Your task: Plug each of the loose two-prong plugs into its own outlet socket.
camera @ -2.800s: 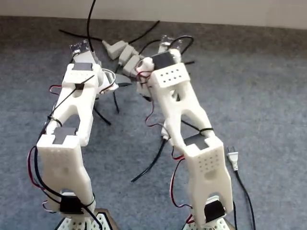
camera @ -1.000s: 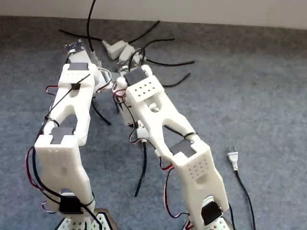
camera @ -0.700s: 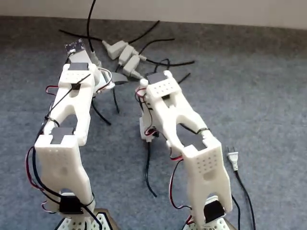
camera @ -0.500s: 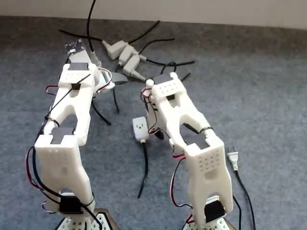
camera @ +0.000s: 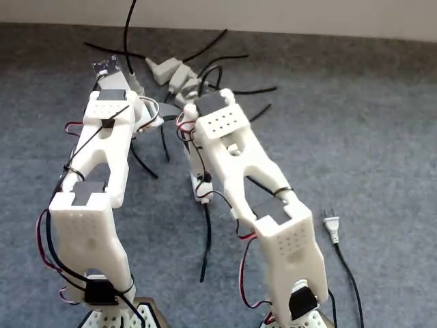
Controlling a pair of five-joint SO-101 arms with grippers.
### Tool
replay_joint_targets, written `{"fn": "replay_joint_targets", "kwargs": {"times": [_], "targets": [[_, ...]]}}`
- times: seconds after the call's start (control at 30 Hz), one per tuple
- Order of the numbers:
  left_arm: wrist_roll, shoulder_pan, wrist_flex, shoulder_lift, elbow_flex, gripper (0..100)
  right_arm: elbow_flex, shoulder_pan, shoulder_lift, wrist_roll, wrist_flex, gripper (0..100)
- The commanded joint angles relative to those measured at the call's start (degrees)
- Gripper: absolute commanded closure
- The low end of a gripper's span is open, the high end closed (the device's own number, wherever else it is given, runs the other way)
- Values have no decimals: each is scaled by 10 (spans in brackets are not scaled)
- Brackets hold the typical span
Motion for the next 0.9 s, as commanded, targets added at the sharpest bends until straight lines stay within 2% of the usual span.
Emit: {"fn": "replay_joint_targets", "kwargs": {"times": [0.0, 0.2, 0.43, 0.6, 0.73, 0.87], "targets": [[5, 0, -7, -11, -9, 540, -20, -3, 22, 6, -16, 588], [5, 0, -7, -11, -9, 540, -16, 19, 63, 7, -32, 588], [5, 0, -7, -11, -9, 540, -15, 105, 114, 9, -34, 588], [4, 5, -7, -11, -9, 540, -20, 142, 132, 59, -22, 588], [4, 5, -7, -11, -9, 540, -77, 145, 105, 62, 34, 588], [4, 5, -7, -11, -9, 540, -118, 121, 39, 61, 37, 588]]}}
